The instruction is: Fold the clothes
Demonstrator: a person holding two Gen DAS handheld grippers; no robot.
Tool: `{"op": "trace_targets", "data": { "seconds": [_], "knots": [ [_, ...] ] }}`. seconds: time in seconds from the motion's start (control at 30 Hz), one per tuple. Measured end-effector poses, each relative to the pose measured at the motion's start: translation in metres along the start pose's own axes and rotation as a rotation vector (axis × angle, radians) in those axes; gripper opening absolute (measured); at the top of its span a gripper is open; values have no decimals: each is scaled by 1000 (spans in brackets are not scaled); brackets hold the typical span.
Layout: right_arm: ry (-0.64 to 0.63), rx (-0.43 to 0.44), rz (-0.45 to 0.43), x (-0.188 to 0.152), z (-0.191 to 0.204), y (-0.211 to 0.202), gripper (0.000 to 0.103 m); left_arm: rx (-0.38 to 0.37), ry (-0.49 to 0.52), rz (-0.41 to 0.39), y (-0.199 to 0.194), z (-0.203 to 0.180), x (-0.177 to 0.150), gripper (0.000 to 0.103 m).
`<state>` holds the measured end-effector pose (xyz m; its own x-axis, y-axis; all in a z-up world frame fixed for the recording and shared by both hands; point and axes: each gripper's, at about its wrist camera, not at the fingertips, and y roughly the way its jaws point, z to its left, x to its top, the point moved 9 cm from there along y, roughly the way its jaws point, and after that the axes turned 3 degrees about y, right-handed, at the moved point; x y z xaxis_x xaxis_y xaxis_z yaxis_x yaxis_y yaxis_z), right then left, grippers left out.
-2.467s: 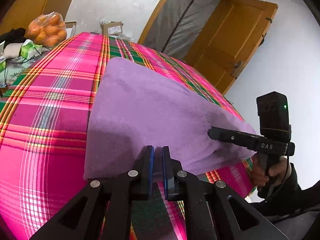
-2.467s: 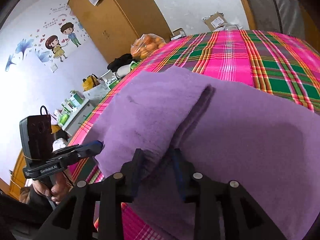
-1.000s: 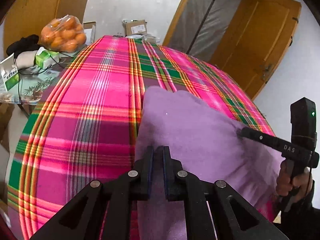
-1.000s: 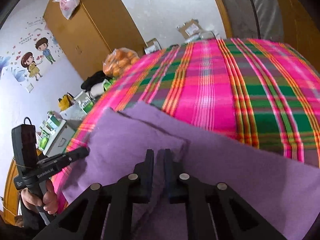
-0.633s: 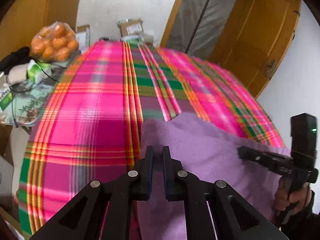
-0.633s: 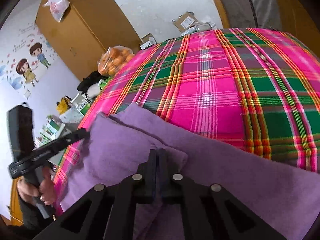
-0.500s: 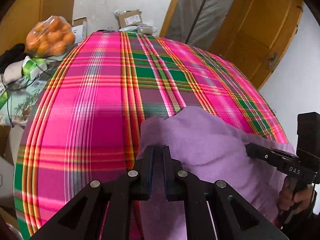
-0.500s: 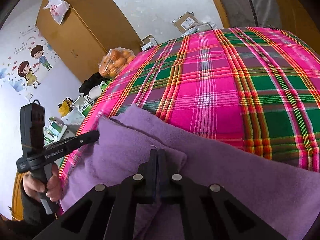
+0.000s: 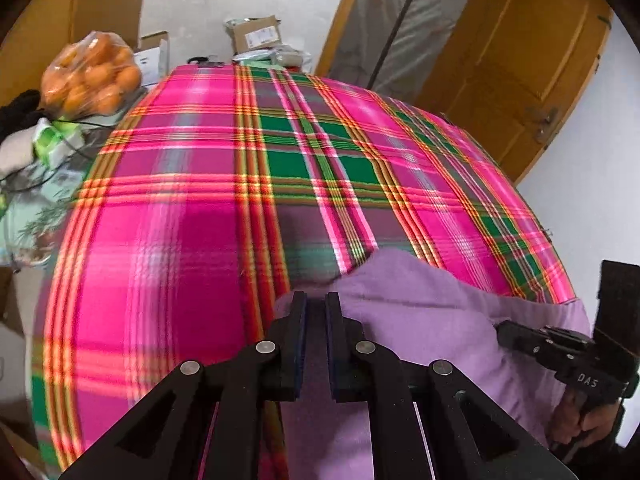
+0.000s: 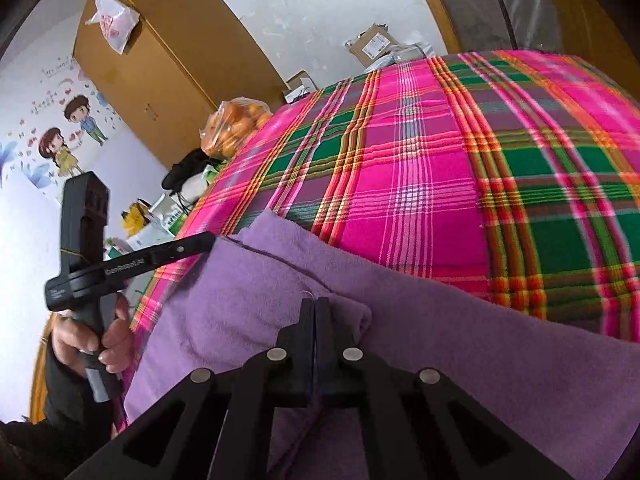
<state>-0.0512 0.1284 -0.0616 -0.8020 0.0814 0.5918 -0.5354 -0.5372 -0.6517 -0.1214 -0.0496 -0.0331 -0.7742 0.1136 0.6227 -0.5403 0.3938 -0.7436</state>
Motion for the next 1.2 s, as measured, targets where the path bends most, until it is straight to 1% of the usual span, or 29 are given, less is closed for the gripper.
{"op": "trace_targets", "data": {
  "seconds": [0.07, 0.13, 0.23, 0.33, 0.37, 0.4, 0.43, 0.47, 0.5, 0.57, 0.63, 0.77, 0.87, 0.93, 1.0, 1.07, 1.17, 1.2],
  "knots": [
    [-30, -13, -7, -4, 7, -8, 6, -5, 6, -21, -15, -8, -16, 9],
    [-61, 2, -15, -11, 17, -18, 6, -10, 8, -40, -32, -17, -36, 9],
    [-114, 30, -9, -30, 32, -28, 7, -11, 10, -59, -50, -32, -68, 9],
    [-154, 32, 15, -52, 38, -32, 8, -44, 16, -60, -59, -56, -99, 9],
    [-162, 20, 11, -57, 36, -35, 10, -46, 25, -54, -58, -63, -107, 9],
    [-165, 8, 8, -60, 33, -38, 15, -42, 34, -48, -56, -70, -113, 9],
    [-157, -7, 12, -63, 28, -42, 19, -20, 50, -56, -56, -76, -119, 9],
    [-142, -22, 15, -65, 23, -45, 29, 2, 67, -69, -59, -80, -123, 9],
    [-128, -30, 13, -66, 18, -50, 31, 8, 81, -74, -62, -86, -125, 9],
    [-102, -44, 5, -70, 10, -60, 30, 0, 97, -78, -65, -96, -129, 9],
    [-76, -31, -6, -74, 7, -69, 30, -19, 105, -77, -64, -104, -131, 9],
    [-5, 62, -5, -79, 7, -75, 30, -57, 120, -75, -61, -119, -137, 9],
    [26, 130, 27, -85, 14, -70, 30, -65, 126, -87, -60, -124, -143, 9],
    [39, 159, 42, -87, 18, -67, 30, -62, 133, -92, -63, -124, -147, 9],
    [51, 181, 34, -84, 21, -67, 30, -82, 124, -93, -67, -123, -147, 9],
    [45, 199, -1, -77, 28, -73, 30, -106, 109, -102, -73, -120, -145, 9],
    [-18, 202, -45, -67, 43, -77, 30, -87, 81, -135, -79, -108, -138, 9],
    [-43, 199, -45, -67, 49, -76, 30, -78, 70, -143, -81, -103, -136, 9]
  ]
}}
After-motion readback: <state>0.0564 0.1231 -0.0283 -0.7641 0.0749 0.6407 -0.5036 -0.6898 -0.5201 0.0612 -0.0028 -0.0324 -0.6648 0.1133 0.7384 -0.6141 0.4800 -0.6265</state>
